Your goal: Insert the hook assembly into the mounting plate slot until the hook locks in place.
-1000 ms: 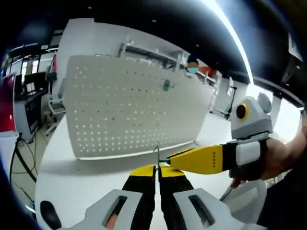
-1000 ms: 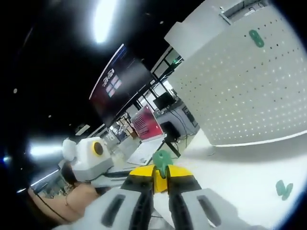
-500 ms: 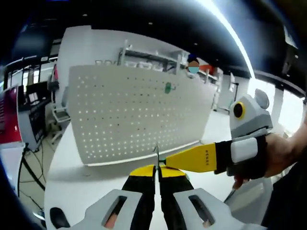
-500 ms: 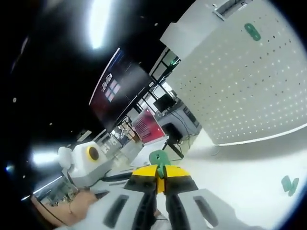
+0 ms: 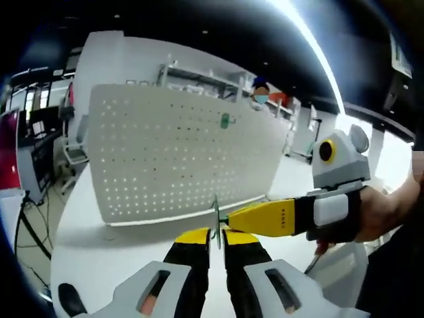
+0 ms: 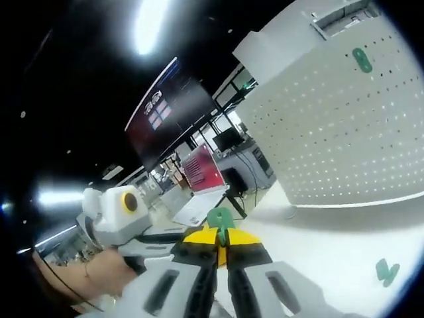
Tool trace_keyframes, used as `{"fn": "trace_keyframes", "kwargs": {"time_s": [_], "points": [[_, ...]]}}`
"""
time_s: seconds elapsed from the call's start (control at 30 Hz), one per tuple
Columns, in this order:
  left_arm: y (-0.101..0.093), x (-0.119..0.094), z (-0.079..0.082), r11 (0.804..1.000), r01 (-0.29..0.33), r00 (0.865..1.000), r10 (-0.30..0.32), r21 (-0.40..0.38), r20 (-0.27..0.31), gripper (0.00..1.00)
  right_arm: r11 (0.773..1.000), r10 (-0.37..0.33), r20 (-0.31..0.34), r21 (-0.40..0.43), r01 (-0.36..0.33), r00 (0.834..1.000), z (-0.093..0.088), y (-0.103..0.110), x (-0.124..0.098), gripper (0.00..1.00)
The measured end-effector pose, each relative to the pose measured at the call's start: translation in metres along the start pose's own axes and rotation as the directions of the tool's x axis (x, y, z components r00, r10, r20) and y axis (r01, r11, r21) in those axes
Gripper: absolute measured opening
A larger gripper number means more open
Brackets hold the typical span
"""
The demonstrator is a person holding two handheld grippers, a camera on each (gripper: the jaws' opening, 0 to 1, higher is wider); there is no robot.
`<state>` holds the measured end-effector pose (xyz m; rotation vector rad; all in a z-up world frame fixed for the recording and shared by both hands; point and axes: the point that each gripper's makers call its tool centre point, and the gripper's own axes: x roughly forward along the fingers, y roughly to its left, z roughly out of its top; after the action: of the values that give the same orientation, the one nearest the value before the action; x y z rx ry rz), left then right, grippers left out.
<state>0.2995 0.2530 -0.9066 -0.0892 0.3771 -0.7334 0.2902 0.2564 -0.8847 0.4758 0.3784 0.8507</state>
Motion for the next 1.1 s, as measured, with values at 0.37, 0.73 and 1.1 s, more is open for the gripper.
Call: {"fn": "trace_keyframes", "kwargs": {"time_s": [0.37, 0.73, 1.1], "points": [[-0.003, 0.000, -0.010, 0.999, 0.035, 0.999, -0.035, 0.002, 0.000, 0.52, 0.997, -0.006, -0.016, -0.083, 0.005, 1.000, 0.000, -0.002, -0.001, 0.00], [-0.002, -0.003, -0.016, 0.999, 0.037, 0.999, -0.037, -0.010, -0.002, 0.75, 0.977, -0.028, -0.007, -0.214, 0.025, 1.000, 0.011, -0.010, -0.004, 0.00], [-0.024, 0.005, -0.012, 0.995, 0.096, 0.995, -0.095, -0.025, 0.035, 0.93, 0.969, -0.076, 0.106, -0.225, 0.098, 0.991, 0.036, -0.024, -0.017, 0.00]]}}
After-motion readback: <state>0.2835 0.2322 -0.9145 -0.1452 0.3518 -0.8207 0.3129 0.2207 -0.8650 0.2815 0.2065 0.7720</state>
